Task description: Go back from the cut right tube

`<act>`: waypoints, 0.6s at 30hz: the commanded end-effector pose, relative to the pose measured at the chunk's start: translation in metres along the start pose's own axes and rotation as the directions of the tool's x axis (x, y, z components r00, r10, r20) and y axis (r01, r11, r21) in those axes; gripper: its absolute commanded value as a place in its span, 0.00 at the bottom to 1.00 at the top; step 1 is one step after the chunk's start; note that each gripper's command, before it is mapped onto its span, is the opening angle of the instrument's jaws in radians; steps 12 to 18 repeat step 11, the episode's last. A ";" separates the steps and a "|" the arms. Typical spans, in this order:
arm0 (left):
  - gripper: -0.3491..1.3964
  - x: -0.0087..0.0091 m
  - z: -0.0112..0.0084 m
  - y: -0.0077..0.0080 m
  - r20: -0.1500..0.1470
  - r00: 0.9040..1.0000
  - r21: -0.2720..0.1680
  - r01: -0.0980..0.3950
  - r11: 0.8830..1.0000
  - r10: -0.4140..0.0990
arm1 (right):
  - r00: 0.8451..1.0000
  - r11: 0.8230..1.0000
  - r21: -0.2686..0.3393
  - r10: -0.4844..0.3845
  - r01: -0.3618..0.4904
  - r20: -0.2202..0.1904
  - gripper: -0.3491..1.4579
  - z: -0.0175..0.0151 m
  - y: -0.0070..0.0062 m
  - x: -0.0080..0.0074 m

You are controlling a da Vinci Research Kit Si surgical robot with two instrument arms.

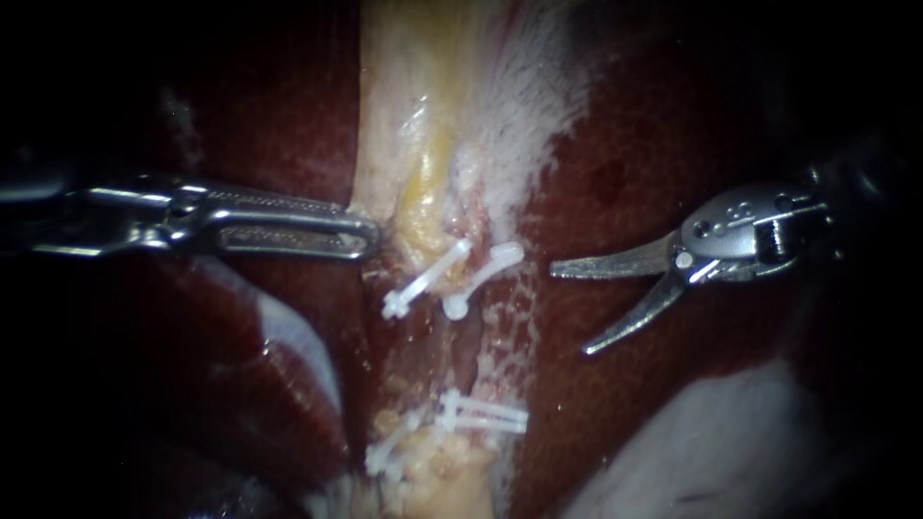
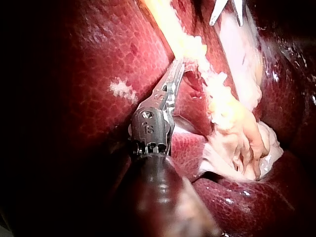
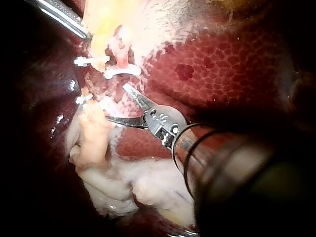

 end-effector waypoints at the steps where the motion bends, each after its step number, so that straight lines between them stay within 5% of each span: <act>1: 0.00 0.0000 0.0000 0.0000 0.000 1.000 0.001 0.000 1.000 0.000 | 1.000 1.000 0.000 0.000 0.000 0.000 0.99 0.0000 0.0000 0.0000; 18: 0.00 0.0000 0.0001 0.0001 -0.003 1.000 0.002 -0.001 1.000 0.001 | 1.000 1.000 0.000 0.000 0.000 0.000 0.99 0.0000 -0.0001 0.0000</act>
